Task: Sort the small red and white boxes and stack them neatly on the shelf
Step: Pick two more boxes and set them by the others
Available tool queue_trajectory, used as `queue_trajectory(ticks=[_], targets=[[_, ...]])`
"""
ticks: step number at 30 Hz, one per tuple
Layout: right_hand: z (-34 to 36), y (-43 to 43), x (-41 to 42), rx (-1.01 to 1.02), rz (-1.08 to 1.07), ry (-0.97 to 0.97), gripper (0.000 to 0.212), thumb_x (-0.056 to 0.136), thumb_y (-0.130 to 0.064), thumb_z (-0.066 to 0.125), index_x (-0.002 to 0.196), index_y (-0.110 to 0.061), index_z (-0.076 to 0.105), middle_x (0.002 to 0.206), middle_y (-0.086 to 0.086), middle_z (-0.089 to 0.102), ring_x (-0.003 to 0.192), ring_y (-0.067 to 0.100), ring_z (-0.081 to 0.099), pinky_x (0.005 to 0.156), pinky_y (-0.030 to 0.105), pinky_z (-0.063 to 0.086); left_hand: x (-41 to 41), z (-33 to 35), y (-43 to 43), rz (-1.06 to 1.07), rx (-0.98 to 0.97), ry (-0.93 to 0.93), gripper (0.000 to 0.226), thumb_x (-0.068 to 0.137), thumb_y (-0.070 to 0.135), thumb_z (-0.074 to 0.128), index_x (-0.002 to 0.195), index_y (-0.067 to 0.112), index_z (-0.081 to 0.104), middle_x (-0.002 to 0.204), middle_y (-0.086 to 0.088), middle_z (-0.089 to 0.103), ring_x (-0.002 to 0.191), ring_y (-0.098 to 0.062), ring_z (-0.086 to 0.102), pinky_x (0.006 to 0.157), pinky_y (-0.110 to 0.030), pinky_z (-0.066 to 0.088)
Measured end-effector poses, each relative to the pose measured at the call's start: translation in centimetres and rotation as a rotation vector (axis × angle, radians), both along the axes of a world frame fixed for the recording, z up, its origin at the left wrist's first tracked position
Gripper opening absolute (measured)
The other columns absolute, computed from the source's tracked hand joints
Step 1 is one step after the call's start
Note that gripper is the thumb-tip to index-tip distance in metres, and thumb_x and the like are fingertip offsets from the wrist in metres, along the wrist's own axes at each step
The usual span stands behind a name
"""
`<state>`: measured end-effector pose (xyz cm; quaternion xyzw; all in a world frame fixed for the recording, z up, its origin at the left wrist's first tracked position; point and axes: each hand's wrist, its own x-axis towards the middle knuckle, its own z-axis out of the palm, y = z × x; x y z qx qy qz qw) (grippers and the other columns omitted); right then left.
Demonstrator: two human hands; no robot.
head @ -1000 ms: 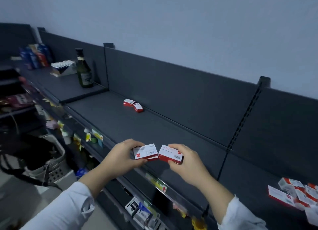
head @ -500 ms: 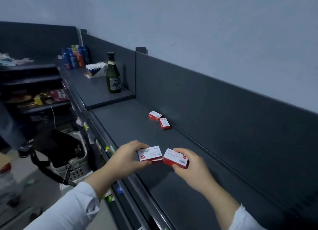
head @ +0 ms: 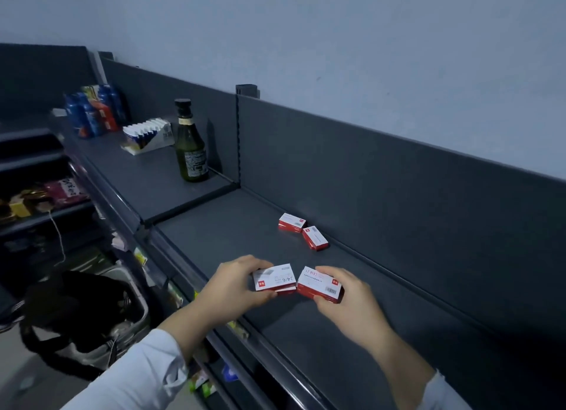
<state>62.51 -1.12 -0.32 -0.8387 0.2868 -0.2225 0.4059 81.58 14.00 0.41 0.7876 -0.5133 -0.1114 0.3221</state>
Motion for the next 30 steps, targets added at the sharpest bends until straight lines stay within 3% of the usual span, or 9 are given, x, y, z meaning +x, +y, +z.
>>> queue_trajectory(ticks=[8,11,14,21,27,30], targets=[[-0.9,3.7,5.7,-0.001,-0.167,-0.105,0.042,0.077,-0.003,0.074,0.113,-0.022,0.069,0.103,-0.011,0.069,0.093,-0.005,0.063,0.077,0.007,0.047,7.7,1.1,0.1,-0.156,-0.003,-0.046,0.043,0.070,0.046,0.075,0.112,0.038,0.067,0.095,0.021,0.063,0.095,0.007,0.056,0.094,-0.028,0.044],[-0.9,3.9,6.6,-0.084,-0.181,-0.099,0.043,0.074,0.000,0.074,0.112,-0.019,0.070,0.101,-0.010,0.070,0.093,-0.003,0.064,0.079,0.011,0.049,9.1,0.7,-0.2,-0.187,-0.014,-0.040,0.048,0.065,0.056,0.069,0.110,0.040,0.067,0.095,0.023,0.063,0.097,0.008,0.055,0.098,-0.034,0.041],[-0.9,3.6,7.4,-0.176,-0.206,-0.079,0.043,0.072,-0.001,0.077,0.111,-0.017,0.071,0.099,-0.012,0.068,0.093,-0.003,0.063,0.078,0.007,0.046,10.1,0.2,-1.0,-0.205,-0.030,-0.026,0.049,0.061,0.063,0.063,0.106,0.043,0.066,0.097,0.024,0.063,0.098,0.008,0.056,0.103,-0.039,0.038],[-1.2,2.2,8.7,-0.185,-0.220,0.074,0.040,0.079,-0.015,0.072,0.117,-0.027,0.068,0.102,-0.012,0.068,0.096,0.007,0.063,0.080,0.016,0.048,11.3,-1.0,-2.8,-0.204,-0.026,-0.022,0.032,0.071,0.047,0.075,0.100,0.051,0.061,0.098,0.025,0.063,0.101,0.009,0.053,0.103,-0.030,0.028],[-1.0,0.5,9.4,-0.167,-0.229,0.126,0.040,0.080,-0.019,0.070,0.118,-0.032,0.065,0.104,-0.017,0.064,0.094,0.001,0.059,0.075,0.001,0.038,11.3,-1.2,-4.5,-0.175,-0.026,-0.023,0.033,0.073,0.043,0.077,0.104,0.047,0.064,0.093,0.021,0.062,0.097,0.006,0.054,0.102,-0.027,0.026],[-1.4,0.2,9.6,-0.143,-0.247,0.166,0.037,0.081,-0.021,0.069,0.115,-0.036,0.065,0.100,-0.018,0.063,0.091,0.001,0.059,0.073,0.000,0.038,11.0,-2.1,-5.2,-0.164,-0.021,-0.036,0.032,0.075,0.044,0.075,0.104,0.046,0.063,0.092,0.021,0.061,0.093,0.005,0.055,0.100,-0.027,0.027]])
